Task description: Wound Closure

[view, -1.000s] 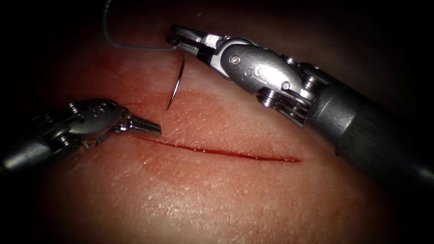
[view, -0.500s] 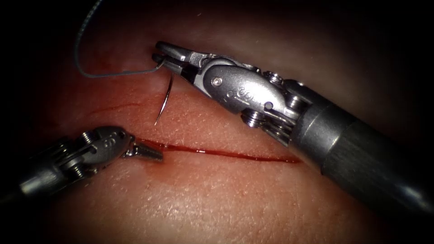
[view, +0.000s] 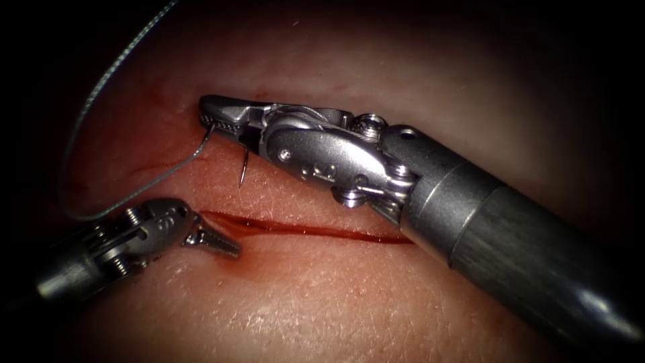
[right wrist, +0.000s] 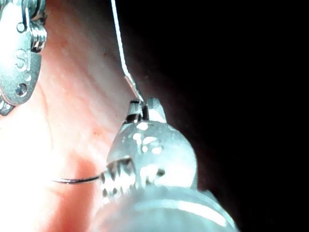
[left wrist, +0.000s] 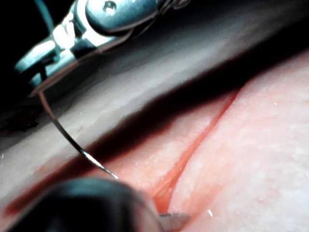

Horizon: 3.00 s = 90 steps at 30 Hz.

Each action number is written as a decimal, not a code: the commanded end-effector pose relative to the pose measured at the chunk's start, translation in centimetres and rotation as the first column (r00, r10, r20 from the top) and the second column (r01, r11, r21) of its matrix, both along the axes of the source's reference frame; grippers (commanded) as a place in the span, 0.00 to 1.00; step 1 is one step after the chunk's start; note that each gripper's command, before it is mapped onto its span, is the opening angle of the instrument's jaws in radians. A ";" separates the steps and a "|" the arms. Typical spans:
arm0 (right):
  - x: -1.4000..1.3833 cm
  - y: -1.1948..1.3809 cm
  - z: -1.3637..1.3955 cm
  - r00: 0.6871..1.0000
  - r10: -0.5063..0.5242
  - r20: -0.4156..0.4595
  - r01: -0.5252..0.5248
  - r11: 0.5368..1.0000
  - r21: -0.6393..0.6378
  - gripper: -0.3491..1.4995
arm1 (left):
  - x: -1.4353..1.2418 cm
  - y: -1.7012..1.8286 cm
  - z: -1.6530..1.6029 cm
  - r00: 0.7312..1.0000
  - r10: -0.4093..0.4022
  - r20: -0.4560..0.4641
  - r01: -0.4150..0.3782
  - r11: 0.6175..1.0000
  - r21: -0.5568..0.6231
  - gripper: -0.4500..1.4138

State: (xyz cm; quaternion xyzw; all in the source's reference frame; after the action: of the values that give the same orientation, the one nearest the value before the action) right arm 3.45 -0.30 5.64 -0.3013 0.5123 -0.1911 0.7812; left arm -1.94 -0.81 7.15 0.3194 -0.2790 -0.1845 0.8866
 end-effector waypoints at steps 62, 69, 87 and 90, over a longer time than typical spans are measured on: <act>0.11 -0.15 0.32 0.993 -0.116 0.000 0.116 0.992 -0.048 0.00 | 0.06 0.05 0.04 1.000 0.005 -0.003 -0.005 1.000 0.011 0.00; 0.14 -0.30 0.42 0.988 -0.148 0.037 0.149 0.988 -0.043 0.00 | 0.06 0.05 0.04 1.000 0.003 -0.005 -0.003 1.000 0.014 0.00; 0.13 -0.31 0.65 0.998 0.061 0.003 -0.060 0.962 0.265 0.00 | 0.21 -0.15 0.22 0.994 0.065 -0.085 -0.064 0.998 0.016 0.00; 0.11 -0.28 0.68 0.996 0.091 -0.007 -0.083 0.940 0.331 0.00 | 0.24 -0.22 0.29 0.989 0.090 -0.118 -0.089 0.996 0.016 0.00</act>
State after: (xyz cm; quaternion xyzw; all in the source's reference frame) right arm 3.52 -0.69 6.39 -0.1782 0.5349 -0.0534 0.8242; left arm -1.62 -1.14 7.48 0.3285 -0.2049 -0.1630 0.9075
